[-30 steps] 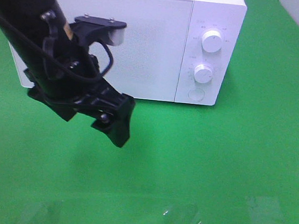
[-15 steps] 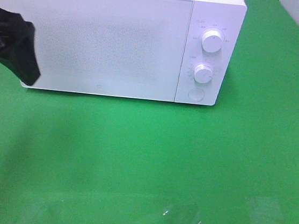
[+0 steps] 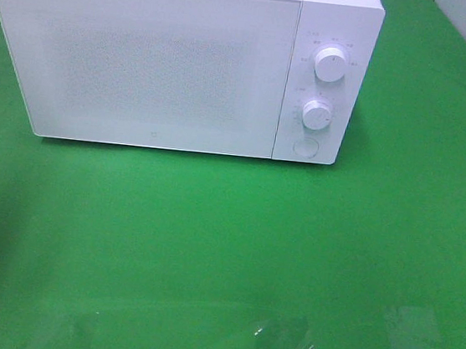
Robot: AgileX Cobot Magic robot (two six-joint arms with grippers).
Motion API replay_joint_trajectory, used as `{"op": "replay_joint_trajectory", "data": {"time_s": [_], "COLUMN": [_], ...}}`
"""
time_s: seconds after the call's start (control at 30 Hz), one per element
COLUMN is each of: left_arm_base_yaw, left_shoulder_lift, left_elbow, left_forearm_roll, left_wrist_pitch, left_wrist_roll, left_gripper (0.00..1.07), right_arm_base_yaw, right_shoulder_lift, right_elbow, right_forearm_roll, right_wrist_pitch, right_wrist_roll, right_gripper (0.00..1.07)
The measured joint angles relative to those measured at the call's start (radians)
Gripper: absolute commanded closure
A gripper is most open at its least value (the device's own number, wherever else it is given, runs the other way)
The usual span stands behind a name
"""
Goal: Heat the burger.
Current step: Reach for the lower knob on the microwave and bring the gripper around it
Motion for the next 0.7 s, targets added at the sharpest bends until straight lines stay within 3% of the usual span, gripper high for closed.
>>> {"op": "replay_joint_trajectory", "data": {"time_s": [0.03, 0.2, 0.7], "left_arm_base_yaw": [0.025, 0.031, 0.031], "left_shoulder_lift": [-0.072, -0.213, -0.616], "left_elbow": [0.077, 0.195, 0.451], "left_forearm_roll": [0.003, 0.003, 0.004], "left_wrist_pitch": [-0.012, -0.076, -0.122], "left_wrist_roll": [0.007, 0.009, 0.008], "left_gripper": [0.08, 0.08, 0.09], "right_arm_base_yaw": [0.0, 0.0, 0.0], "right_shoulder_lift": [0.0, 0.0, 0.0], "right_elbow": [0.0, 0.0, 0.0], "right_forearm_roll": [0.0, 0.0, 0.0], "right_wrist_pitch": [0.0, 0.0, 0.0], "right_wrist_roll": [0.0, 0.0, 0.0], "right_gripper": [0.32, 0.32, 0.32]}}
